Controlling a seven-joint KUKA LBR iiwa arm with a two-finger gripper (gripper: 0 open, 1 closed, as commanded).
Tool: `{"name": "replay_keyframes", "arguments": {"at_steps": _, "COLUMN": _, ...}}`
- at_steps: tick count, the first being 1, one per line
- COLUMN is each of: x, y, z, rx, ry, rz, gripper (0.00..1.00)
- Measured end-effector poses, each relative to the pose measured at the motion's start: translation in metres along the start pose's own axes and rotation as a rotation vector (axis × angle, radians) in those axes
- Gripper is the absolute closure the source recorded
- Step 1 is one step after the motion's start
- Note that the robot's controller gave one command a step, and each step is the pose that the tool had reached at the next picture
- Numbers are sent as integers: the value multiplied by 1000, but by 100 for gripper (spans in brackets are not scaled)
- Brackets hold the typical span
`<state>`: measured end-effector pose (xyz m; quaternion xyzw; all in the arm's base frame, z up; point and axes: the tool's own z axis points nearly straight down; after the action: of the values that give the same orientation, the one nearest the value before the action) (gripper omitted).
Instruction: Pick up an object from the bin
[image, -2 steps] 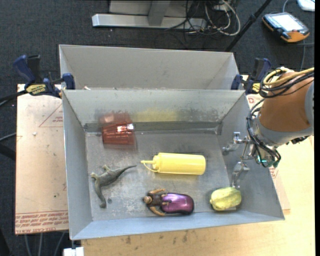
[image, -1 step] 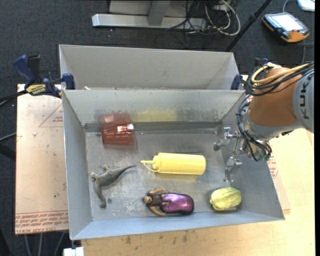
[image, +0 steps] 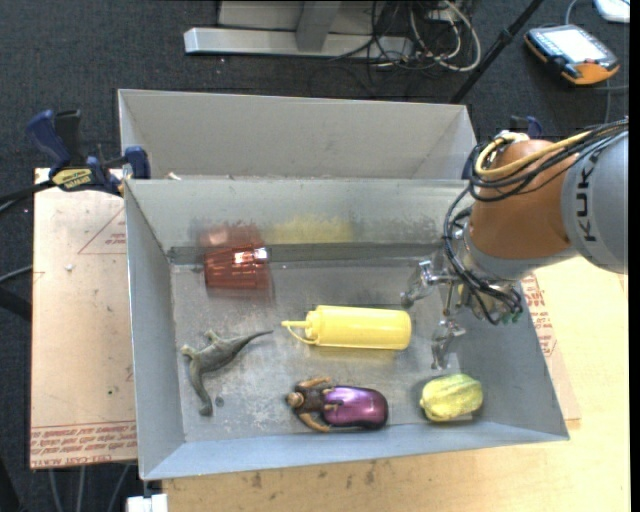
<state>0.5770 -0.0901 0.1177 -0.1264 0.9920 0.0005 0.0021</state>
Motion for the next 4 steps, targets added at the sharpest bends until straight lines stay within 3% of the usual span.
{"name": "replay_keyframes", "arguments": {"at_steps": 2, "x": -19, "y": 30, "z": 38, "rx": -1, "ry": 4, "rz": 149, "gripper": 0}}
{"name": "replay_keyframes", "arguments": {"at_steps": 3, "x": -41, "y": 60, "z": 40, "rx": 2, "ry": 0, "rz": 181, "gripper": 0}}
{"name": "replay_keyframes", "arguments": {"at_steps": 4, "x": -37, "y": 89, "z": 35, "rx": 0, "ry": 1, "rz": 80, "gripper": 100}}
